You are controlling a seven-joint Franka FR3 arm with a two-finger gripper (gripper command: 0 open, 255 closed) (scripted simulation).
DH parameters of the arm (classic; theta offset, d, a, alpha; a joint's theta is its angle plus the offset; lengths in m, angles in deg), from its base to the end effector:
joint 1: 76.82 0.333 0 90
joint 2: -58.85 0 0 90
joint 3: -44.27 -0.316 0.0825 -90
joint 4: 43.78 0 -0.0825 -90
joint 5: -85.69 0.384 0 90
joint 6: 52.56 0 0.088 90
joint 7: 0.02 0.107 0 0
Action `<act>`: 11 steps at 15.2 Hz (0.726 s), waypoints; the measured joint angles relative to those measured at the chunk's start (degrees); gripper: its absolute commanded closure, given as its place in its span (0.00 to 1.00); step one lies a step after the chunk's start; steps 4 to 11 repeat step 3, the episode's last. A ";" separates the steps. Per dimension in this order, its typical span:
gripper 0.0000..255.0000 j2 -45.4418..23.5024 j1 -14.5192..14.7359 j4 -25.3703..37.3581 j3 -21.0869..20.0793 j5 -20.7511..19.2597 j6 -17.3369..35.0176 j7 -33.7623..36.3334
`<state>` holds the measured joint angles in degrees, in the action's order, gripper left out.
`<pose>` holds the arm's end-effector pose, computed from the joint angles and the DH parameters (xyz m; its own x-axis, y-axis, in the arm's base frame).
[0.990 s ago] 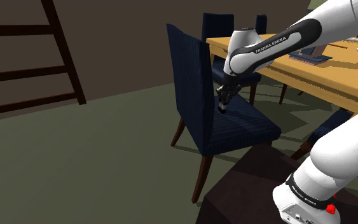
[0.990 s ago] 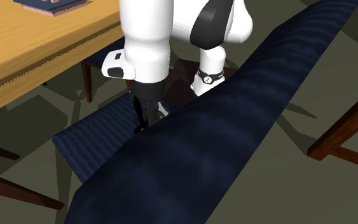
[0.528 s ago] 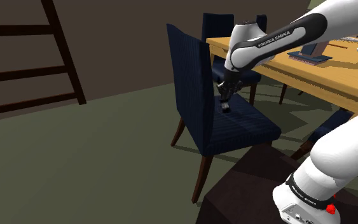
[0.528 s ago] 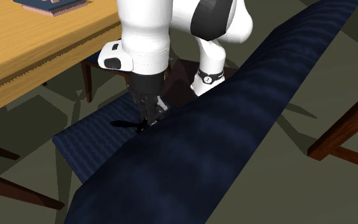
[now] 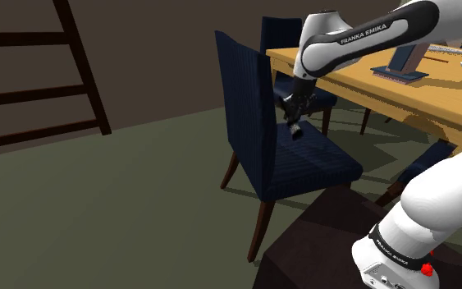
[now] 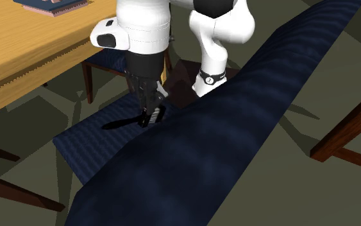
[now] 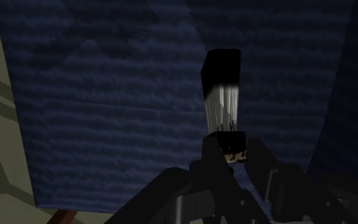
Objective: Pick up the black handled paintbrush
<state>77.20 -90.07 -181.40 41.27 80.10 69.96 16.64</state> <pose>0.4404 -0.0833 0.4413 0.9108 -0.4050 0.0800 -0.4109 -0.9080 0.0818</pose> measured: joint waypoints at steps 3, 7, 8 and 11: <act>1.00 0.77 0.07 1.40 -0.01 0.18 -2.17 -0.20; 1.00 0.77 0.07 1.40 -0.01 0.18 -2.17 -0.20; 1.00 0.77 0.07 1.40 -0.01 0.18 -2.17 -0.20; 1.00 0.77 0.07 1.40 -0.01 0.18 -2.17 -0.20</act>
